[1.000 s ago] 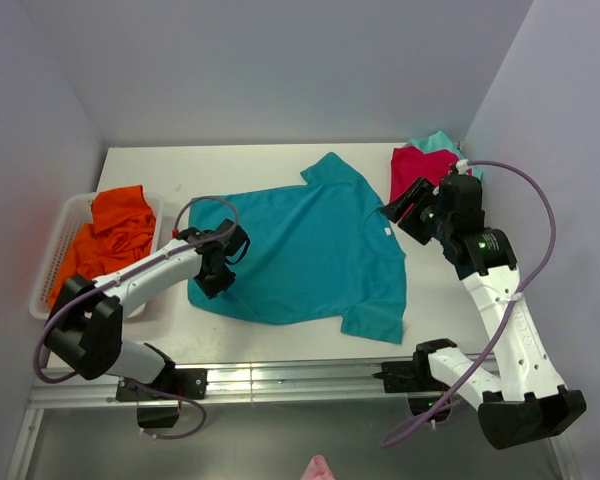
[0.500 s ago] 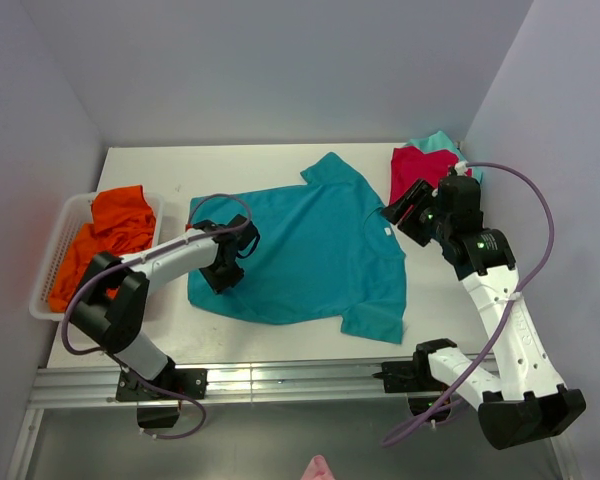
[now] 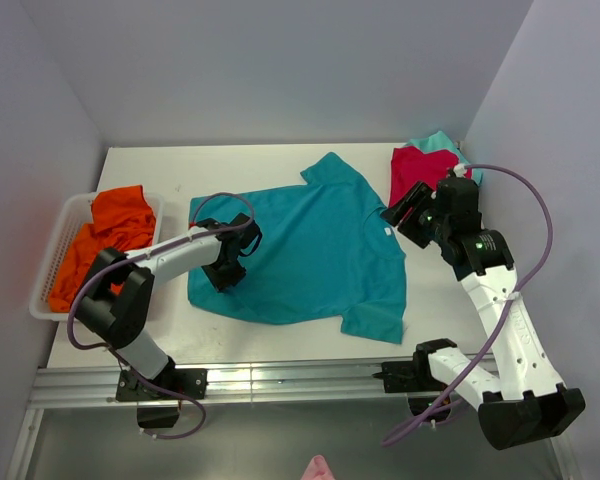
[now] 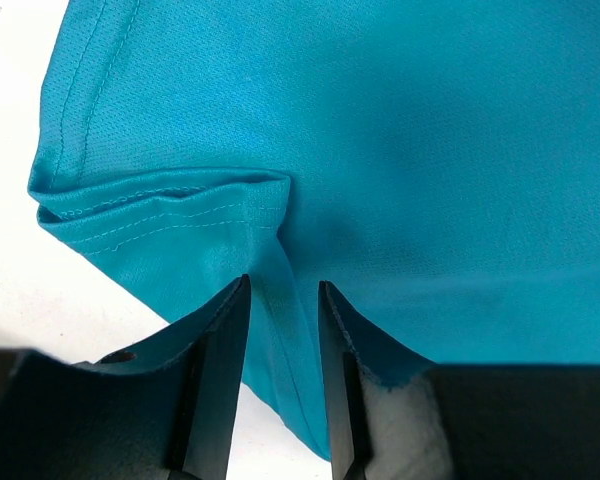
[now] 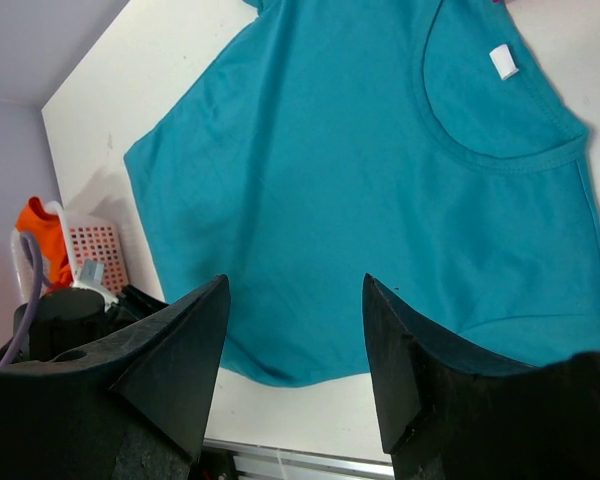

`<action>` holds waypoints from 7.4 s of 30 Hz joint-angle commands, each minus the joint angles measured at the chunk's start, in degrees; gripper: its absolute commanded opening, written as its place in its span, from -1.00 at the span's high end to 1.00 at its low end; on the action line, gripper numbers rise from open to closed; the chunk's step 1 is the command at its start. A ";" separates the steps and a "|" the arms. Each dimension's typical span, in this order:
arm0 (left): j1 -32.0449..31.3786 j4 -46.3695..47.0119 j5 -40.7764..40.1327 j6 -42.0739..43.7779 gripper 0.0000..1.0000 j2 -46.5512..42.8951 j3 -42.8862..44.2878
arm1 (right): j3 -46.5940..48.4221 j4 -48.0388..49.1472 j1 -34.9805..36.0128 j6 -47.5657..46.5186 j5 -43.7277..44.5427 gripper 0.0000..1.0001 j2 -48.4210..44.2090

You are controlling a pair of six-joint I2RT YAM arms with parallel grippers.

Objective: Fold and stack the t-shirts
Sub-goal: Flatten the tshirt out

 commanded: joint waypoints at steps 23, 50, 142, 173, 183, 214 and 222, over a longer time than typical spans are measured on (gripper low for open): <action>-0.33 2.00 0.33 0.95 0.40 -0.04 -2.66 | -1.23 0.95 0.19 0.12 1.85 -0.25 -1.70; -0.77 -7.57 -1.96 -10.47 0.99 -14.89 -10.12 | -3.34 0.51 0.28 -0.40 1.23 -0.24 -2.84; 29.55 5.08 4.89 23.27 0.99 40.65 46.20 | 61.16 1.04 -5.87 -3.74 -10.73 1.00 89.44; 29.55 6.66 12.72 21.86 -0.06 29.14 42.86 | 67.32 0.51 -8.69 -4.53 -4.66 1.00 92.08; 29.64 11.76 13.60 26.08 -0.18 23.26 43.21 | 65.39 5.24 -10.18 -5.32 -3.17 0.00 85.95; 17.34 7.98 15.09 14.84 0.05 -28.51 -12.92 | -18.51 -15.39 1.16 -4.71 0.99 -0.55 -4.41; 11.80 15.35 16.85 10.62 0.06 -34.58 -25.15 | -27.68 -14.35 5.20 0.03 -3.08 -0.51 -5.57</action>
